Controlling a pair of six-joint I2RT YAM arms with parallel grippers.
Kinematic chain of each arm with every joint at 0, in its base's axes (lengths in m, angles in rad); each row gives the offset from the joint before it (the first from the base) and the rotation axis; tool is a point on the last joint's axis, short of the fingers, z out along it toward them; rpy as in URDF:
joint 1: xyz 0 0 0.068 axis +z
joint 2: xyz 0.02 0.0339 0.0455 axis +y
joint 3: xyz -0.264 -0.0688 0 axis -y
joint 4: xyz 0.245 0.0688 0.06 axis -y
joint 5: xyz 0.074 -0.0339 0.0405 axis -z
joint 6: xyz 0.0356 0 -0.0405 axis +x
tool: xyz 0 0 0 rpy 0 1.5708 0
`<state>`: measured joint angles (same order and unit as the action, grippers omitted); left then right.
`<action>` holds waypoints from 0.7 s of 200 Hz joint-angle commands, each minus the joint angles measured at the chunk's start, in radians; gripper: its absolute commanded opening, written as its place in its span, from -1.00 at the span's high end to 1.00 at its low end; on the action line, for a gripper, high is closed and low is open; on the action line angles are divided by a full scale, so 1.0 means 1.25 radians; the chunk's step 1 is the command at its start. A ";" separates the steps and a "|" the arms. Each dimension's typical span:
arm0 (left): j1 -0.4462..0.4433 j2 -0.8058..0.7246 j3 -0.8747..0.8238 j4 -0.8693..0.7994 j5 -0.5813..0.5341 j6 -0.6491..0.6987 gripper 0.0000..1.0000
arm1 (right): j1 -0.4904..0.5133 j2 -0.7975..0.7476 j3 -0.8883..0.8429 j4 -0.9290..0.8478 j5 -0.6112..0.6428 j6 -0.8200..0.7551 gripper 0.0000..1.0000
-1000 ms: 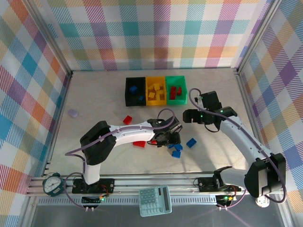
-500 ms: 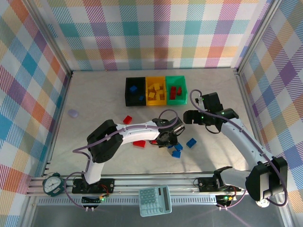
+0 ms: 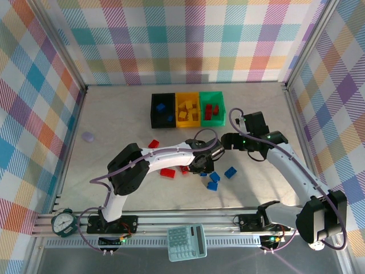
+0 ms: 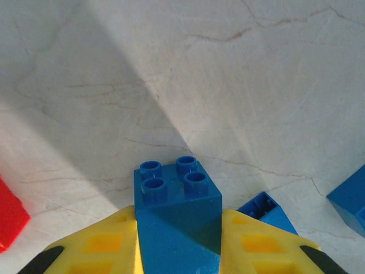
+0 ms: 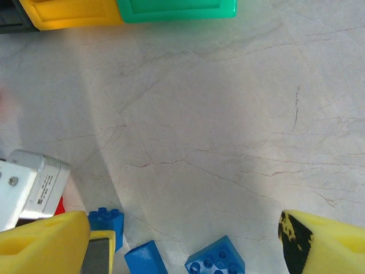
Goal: Sort the legos into containers by color
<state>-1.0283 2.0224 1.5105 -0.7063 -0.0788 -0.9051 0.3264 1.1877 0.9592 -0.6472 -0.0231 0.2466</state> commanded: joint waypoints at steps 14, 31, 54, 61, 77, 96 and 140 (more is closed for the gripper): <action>0.065 -0.018 0.078 -0.107 -0.055 0.103 0.54 | -0.006 -0.015 -0.007 0.000 0.001 -0.013 -0.72; 0.102 -0.035 0.107 -0.131 -0.064 0.142 0.55 | -0.005 -0.014 -0.007 -0.005 0.008 -0.012 -0.72; 0.171 -0.057 0.128 -0.138 -0.072 0.192 0.56 | -0.005 -0.017 -0.006 -0.018 0.012 -0.003 -0.71; 0.196 -0.061 0.132 -0.132 -0.070 0.206 0.57 | -0.006 -0.021 -0.005 -0.022 0.011 0.001 -0.70; 0.251 -0.061 0.158 -0.124 -0.071 0.249 0.57 | -0.005 -0.029 -0.002 -0.032 0.007 0.008 -0.70; 0.306 -0.042 0.215 -0.113 -0.072 0.323 0.55 | -0.003 -0.033 0.004 -0.045 0.006 0.012 -0.69; 0.416 0.057 0.376 -0.114 -0.076 0.428 0.55 | -0.003 -0.044 0.012 -0.073 -0.007 0.026 -0.66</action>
<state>-0.5571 2.0251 1.8954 -0.8356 -0.1719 -0.4858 0.3264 1.1629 0.9592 -0.6987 -0.0170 0.2558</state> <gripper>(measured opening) 0.281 0.831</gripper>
